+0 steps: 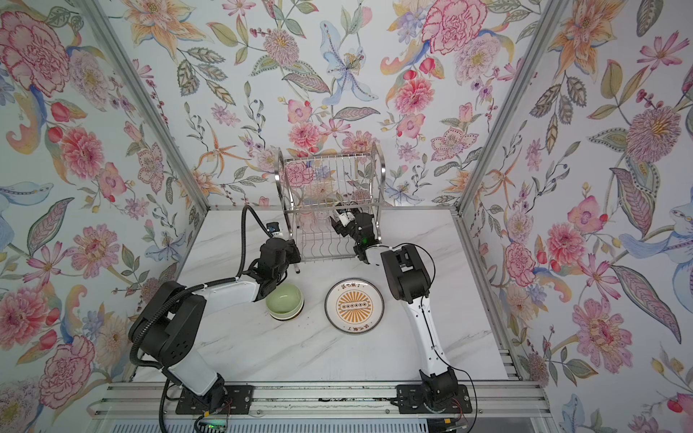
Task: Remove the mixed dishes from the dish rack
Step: 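Close the right gripper on the large clear glass in the rack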
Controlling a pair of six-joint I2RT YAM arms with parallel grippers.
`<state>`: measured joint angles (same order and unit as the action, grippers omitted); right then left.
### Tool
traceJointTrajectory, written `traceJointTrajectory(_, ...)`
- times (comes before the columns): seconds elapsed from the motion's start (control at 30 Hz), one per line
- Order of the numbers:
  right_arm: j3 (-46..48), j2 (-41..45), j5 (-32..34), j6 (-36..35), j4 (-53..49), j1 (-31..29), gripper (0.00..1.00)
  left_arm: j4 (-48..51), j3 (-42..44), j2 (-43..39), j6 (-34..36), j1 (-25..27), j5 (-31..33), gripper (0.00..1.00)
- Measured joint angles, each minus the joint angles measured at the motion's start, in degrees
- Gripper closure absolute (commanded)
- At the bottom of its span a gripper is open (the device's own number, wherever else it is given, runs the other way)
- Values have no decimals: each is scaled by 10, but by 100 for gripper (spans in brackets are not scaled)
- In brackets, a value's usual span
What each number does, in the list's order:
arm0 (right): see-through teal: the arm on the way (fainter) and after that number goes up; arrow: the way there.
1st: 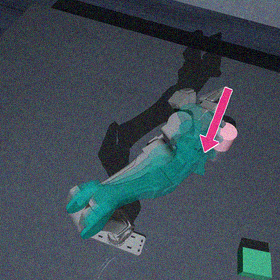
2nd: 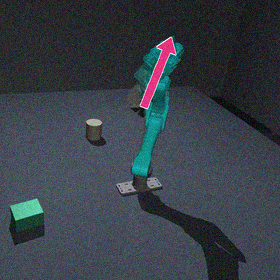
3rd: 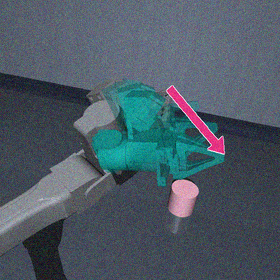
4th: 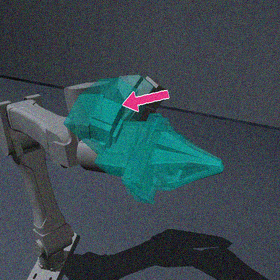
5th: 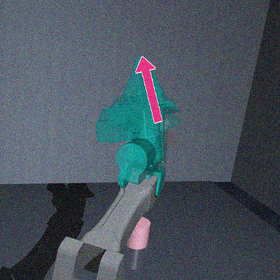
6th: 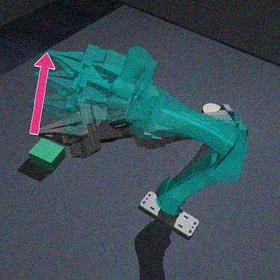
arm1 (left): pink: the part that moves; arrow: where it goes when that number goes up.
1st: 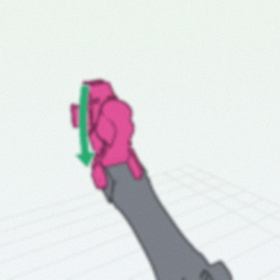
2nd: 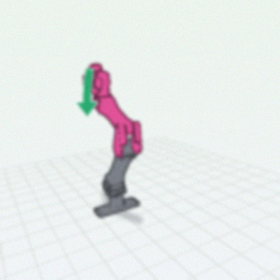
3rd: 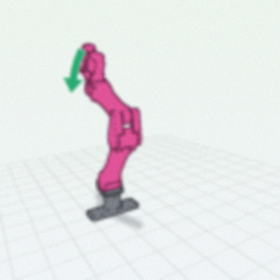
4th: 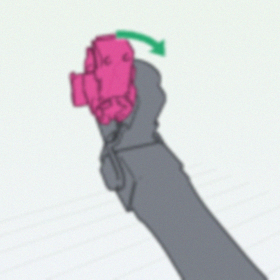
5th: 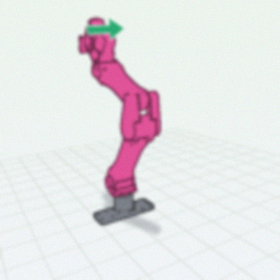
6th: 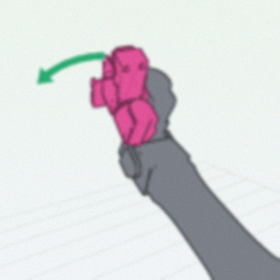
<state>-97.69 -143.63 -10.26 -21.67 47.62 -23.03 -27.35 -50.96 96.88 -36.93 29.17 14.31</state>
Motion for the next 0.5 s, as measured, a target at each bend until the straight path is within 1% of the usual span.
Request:
traceJointTrajectory(0.1,4,2,-1,0,4,0,63,0,0,0,0,0,0,100)
traceJointTrajectory(0.3,47,31,-4,4,15,2,77,0,0,0,0,0,-2,100)
traceJointTrajectory(0.5,98,59,-21,6,42,8,81,0,-1,0,0,-1,-2,100)
